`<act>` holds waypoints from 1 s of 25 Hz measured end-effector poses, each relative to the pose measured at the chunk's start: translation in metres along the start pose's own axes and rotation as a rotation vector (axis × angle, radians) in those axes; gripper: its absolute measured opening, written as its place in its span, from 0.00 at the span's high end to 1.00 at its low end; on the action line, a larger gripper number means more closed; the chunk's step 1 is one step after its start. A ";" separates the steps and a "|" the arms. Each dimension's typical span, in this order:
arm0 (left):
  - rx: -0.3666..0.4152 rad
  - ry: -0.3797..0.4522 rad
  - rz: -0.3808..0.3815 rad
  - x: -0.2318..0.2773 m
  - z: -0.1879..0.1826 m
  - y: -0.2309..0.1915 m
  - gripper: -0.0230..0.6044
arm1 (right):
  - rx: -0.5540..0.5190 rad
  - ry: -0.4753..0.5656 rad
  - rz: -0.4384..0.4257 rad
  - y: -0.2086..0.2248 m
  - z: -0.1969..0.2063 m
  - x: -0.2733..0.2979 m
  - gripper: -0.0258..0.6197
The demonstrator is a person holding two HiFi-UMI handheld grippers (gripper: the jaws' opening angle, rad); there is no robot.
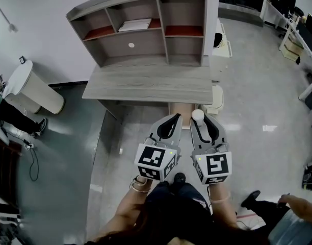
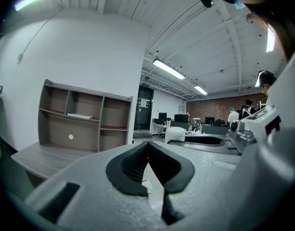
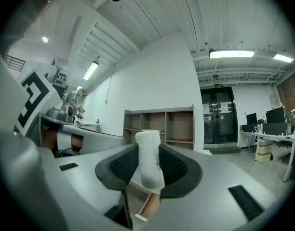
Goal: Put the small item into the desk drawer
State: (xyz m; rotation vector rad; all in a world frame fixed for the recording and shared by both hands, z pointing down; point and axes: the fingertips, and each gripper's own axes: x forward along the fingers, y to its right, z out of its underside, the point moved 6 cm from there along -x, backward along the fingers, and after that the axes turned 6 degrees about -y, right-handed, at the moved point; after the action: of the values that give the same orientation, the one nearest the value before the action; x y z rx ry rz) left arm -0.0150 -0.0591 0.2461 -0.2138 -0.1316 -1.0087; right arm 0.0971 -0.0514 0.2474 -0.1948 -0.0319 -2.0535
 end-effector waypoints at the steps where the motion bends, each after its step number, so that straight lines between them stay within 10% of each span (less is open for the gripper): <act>1: -0.007 -0.004 -0.002 0.003 0.001 -0.002 0.94 | -0.008 -0.007 -0.009 0.001 0.001 0.004 0.78; 25: 0.000 -0.100 0.024 0.061 0.051 -0.075 0.94 | -0.063 -0.134 -0.018 0.004 0.048 0.095 0.78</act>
State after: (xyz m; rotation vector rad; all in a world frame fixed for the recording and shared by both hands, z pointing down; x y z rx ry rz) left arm -0.0471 -0.1360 0.3171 -0.2653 -0.2191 -0.9743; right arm 0.0633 -0.1312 0.3092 -0.3721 -0.0518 -2.0579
